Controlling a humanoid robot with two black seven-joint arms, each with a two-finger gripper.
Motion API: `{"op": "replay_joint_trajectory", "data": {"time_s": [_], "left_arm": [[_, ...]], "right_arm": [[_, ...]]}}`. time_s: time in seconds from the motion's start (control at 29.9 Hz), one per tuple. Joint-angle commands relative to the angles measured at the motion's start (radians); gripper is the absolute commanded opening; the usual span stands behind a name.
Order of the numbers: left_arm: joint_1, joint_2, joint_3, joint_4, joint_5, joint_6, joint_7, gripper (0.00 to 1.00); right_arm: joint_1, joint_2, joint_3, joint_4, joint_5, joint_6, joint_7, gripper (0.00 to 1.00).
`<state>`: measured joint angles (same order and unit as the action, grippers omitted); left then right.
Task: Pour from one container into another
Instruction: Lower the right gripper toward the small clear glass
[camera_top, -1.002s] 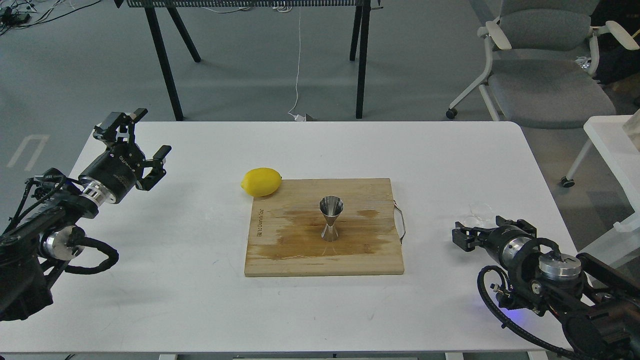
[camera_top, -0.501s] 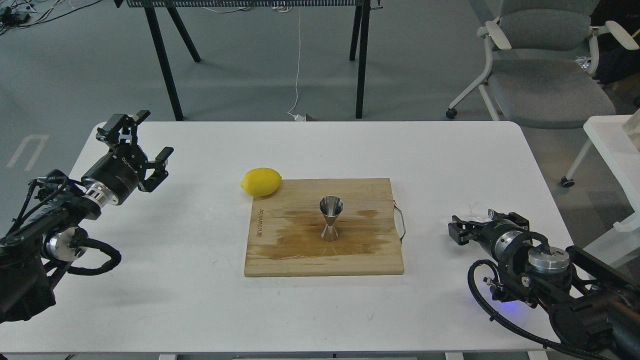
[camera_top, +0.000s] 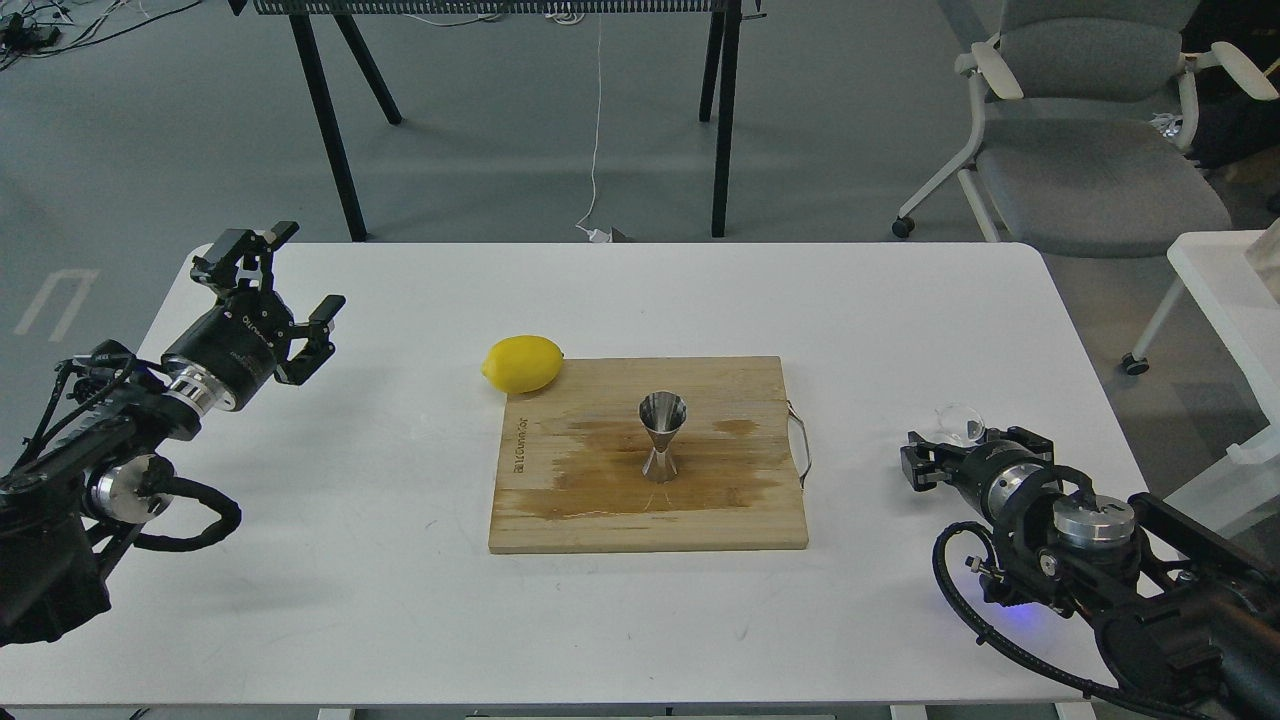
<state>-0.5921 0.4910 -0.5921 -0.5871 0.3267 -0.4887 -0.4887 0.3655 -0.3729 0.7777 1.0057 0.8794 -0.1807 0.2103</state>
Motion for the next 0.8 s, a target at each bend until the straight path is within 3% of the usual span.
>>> {"op": "replay_joint_trajectory", "data": {"time_s": [0.0,0.43,0.77], "left_arm": [[0.0,0.0,0.0,0.001,0.0,0.0,0.0,0.99],[0.0,-0.009,0.0,0.023,0.0,0.0,0.0,0.99],[0.0,-0.011,0.0,0.041,0.0,0.0,0.0,0.99]], "right_arm": [[0.0,0.0,0.0,0.001,-0.005,0.001,0.0,0.64],[-0.002,0.006,0.0,0.001,-0.028,0.015,-0.002,0.47],[-0.003,0.012,-0.001,-0.001,-0.057,0.015,-0.002,0.43]]}}
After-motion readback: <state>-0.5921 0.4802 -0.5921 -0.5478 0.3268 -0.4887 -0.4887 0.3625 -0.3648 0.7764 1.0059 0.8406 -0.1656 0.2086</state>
